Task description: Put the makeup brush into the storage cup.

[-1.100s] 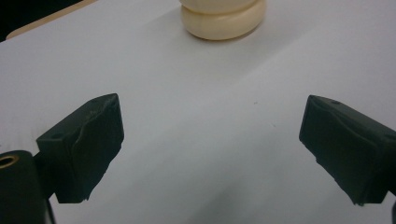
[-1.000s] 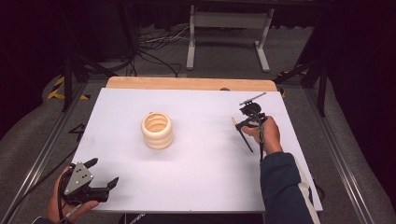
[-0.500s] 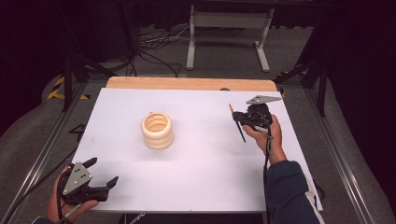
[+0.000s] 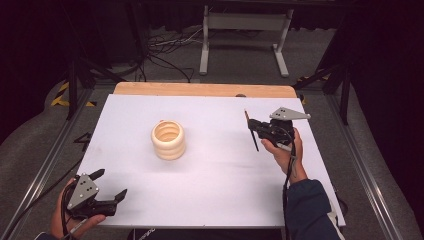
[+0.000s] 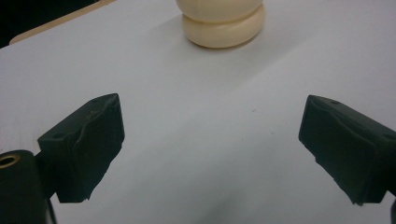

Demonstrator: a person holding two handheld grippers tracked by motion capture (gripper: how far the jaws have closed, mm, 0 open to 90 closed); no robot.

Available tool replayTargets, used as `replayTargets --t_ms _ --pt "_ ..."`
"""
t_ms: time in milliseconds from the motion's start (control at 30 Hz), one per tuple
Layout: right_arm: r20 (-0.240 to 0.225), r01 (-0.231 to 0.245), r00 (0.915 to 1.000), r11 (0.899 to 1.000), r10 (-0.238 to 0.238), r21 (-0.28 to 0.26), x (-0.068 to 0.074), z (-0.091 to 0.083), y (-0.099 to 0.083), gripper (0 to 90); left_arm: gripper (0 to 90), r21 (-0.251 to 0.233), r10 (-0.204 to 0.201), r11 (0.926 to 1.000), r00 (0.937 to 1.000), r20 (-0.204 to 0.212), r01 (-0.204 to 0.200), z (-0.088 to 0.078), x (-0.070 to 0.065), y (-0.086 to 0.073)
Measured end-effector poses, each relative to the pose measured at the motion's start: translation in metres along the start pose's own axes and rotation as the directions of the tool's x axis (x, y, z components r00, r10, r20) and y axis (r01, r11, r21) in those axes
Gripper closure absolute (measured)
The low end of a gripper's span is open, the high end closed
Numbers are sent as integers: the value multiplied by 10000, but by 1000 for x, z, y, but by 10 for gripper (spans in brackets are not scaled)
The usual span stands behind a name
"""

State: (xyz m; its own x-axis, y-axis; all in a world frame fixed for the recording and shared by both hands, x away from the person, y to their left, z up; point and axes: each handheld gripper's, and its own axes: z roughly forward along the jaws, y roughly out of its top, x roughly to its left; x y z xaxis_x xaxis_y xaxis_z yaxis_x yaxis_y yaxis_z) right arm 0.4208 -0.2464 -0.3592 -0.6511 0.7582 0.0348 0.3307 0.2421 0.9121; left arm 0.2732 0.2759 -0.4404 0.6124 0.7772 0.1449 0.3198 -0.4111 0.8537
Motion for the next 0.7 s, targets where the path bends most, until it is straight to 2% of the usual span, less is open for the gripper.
replayTargets --t_ms 133,333,533,700 --pt "-213 105 9997 9985 -117 -531 5 -5 1 841 76 41 38 10000 10000 -3 -38 0 0 0" --pt "-468 132 9987 9951 -178 -982 11 -7 3 841 77 21 26 10000 10000 -1 -26 0 0 0" --pt "-814 157 9962 9852 -300 -1707 22 -7 9 841 76 48 95 9999 10000 10 -95 1 -1 0" --pt "-983 199 9943 9784 -409 -2057 31 -6 14 841 76 37 62 10000 10000 5 -62 0 -1 0"
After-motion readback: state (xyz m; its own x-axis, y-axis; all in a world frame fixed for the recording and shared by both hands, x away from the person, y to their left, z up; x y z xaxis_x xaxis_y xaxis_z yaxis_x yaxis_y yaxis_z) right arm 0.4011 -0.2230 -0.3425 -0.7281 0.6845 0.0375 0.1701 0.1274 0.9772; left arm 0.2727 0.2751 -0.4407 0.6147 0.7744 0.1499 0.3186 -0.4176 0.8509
